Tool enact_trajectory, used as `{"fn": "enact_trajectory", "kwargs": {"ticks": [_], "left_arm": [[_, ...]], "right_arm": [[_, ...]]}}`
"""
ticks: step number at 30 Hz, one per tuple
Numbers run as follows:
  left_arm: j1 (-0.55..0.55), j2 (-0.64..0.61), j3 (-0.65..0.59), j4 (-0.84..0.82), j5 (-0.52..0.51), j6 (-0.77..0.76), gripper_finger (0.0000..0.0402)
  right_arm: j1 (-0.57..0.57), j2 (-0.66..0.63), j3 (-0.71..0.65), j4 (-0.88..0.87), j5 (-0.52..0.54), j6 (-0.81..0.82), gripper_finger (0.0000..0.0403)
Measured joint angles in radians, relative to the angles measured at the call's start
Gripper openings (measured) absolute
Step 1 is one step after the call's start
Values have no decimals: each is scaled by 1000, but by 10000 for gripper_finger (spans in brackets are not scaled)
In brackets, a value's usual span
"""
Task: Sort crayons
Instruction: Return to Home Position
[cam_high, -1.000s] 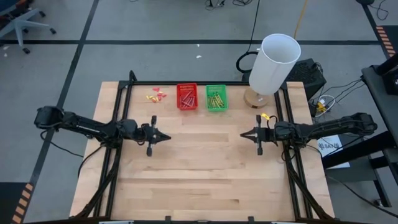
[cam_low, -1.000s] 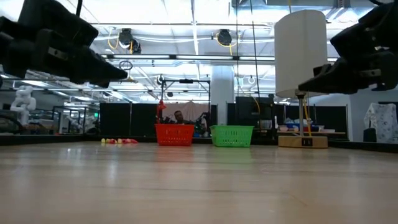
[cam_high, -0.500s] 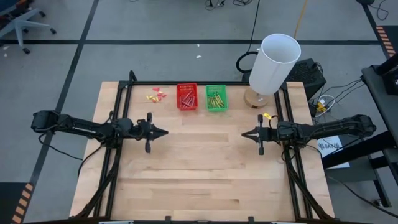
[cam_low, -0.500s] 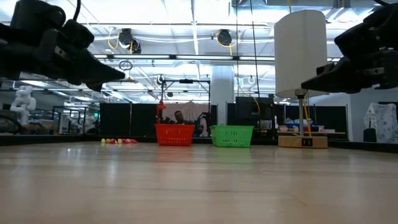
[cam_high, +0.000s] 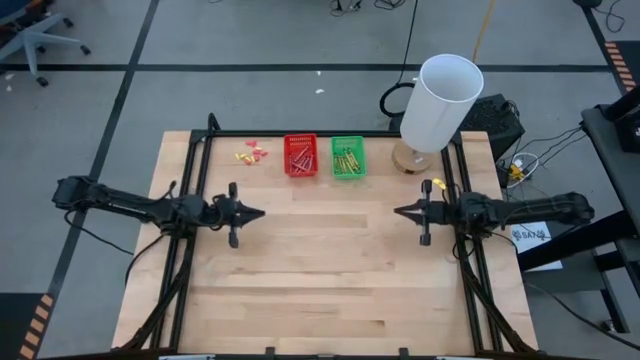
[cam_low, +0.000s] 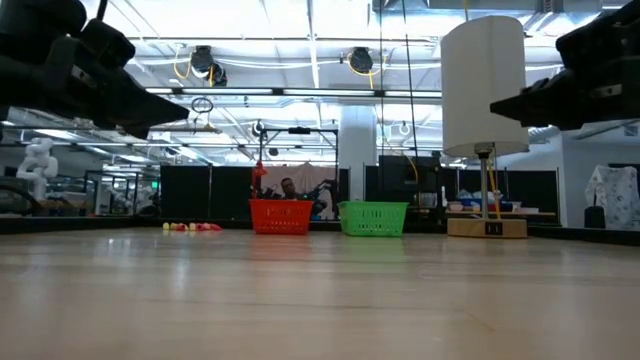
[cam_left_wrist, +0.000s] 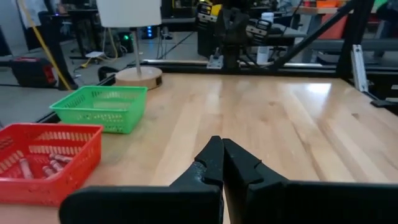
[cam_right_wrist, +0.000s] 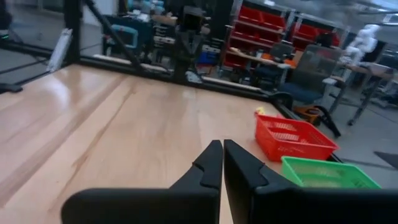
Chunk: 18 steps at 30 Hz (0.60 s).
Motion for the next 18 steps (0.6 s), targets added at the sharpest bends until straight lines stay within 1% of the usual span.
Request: {"fn": "enact_trajectory", "kwargs": {"ticks": [6,14,18], "left_arm": [[-29,-88,0,-68,-69,-6,0],[-68,-167,0,-140,-114,-7,0],[-88,-194,0,-169,-120,-8,0]], "right_arm": [[0,-117,0,-97,91,45,0],[0,-244,-1,-181,80,68,0],[0,-245,-1,-186,79,62,0]]}}
